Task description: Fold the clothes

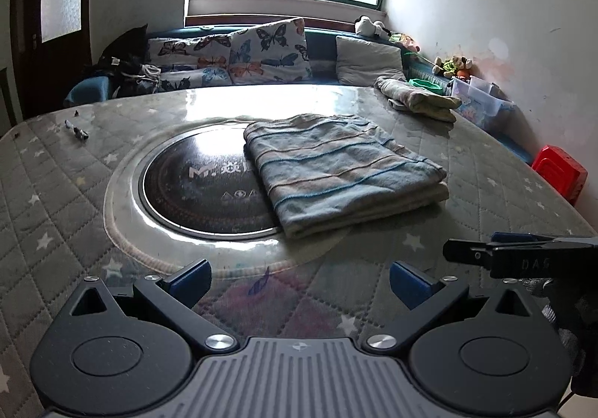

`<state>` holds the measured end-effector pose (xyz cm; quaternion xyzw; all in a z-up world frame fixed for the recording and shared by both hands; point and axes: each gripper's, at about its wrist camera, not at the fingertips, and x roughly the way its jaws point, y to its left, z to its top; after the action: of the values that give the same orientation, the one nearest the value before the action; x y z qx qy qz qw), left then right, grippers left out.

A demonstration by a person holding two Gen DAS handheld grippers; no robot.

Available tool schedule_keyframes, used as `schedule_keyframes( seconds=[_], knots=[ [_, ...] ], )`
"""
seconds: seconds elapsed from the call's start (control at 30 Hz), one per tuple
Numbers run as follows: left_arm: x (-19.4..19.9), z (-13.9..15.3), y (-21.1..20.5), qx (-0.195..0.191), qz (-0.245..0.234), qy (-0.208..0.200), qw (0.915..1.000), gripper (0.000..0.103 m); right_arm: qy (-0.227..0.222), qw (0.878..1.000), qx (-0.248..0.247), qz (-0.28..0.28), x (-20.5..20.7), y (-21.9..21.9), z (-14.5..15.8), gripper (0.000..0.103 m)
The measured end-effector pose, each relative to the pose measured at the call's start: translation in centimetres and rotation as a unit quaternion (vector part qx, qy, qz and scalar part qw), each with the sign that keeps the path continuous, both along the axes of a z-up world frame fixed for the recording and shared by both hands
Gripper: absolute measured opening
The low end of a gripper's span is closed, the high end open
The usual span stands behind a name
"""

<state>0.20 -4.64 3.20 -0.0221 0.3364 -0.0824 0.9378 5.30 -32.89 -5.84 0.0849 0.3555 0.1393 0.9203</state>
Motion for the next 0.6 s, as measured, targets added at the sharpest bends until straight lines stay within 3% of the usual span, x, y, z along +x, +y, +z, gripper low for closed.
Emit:
schedule_keyframes(
  seconds=[0.33,0.6],
  knots=[
    [0.5,-1.0,0.6,-0.004,-0.006,0.013,0.9999,0.103,-0.008,1.000,0.014,-0.014,-0.2,-0.3,-0.2,0.103],
    [1.6,-1.3,1.3,-0.008,-0.013,0.023,0.9996,0.103,-0.008,0.999,-0.022,-0.034,-0.1,1.2,-0.1,0.103]
  ],
)
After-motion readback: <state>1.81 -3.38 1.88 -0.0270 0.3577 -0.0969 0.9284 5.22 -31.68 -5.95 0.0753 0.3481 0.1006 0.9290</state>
